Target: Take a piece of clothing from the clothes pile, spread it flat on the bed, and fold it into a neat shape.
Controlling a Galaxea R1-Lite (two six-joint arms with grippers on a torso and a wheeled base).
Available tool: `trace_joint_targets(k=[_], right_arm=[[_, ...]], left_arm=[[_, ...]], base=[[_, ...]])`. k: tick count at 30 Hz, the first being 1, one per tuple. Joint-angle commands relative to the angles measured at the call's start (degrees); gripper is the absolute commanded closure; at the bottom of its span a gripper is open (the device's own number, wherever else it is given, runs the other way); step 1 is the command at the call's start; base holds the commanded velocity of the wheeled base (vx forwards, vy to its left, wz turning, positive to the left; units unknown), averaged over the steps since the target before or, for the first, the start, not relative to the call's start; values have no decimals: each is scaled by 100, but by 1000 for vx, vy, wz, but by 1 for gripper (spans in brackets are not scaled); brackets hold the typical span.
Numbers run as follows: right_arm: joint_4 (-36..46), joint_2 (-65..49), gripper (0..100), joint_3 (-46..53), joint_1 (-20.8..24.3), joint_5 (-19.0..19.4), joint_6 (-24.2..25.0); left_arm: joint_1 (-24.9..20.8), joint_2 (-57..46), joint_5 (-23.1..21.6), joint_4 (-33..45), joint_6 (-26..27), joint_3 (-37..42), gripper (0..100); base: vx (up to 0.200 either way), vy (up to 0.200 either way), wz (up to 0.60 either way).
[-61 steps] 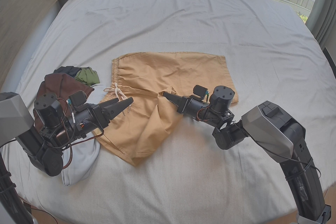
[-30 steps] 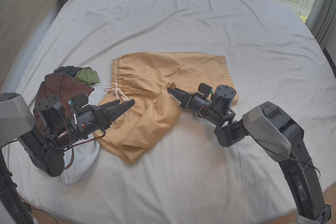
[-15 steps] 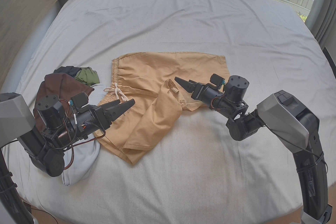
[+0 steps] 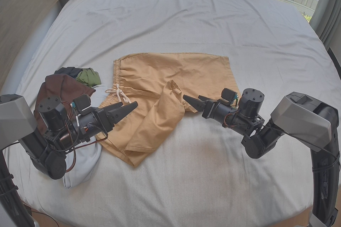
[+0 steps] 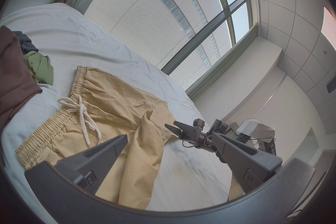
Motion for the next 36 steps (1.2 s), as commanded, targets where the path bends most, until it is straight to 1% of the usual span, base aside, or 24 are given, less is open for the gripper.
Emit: trace_joint_targets(k=[1, 10, 20, 32, 36], right_arm=[[-56, -249, 0, 304, 109, 9, -40], [102, -222, 0, 506, 171, 18, -40], [40, 85, 0, 515, 487, 18, -23], [14, 375, 0, 322, 593, 36, 56], [-197, 595, 0, 111, 672, 9, 162]], left_arm=[[1, 33, -1, -1, -3, 2, 0], [-8, 42, -1, -1, -3, -7, 0], [1, 42, -1, -1, -3, -7, 0], [1, 24, -1, -1, 6, -7, 0], [1, 42, -1, -1, 15, -7, 0]], base=[[0, 0, 0], [0, 0, 0], [0, 0, 0], [0, 0, 0], [0, 0, 0]])
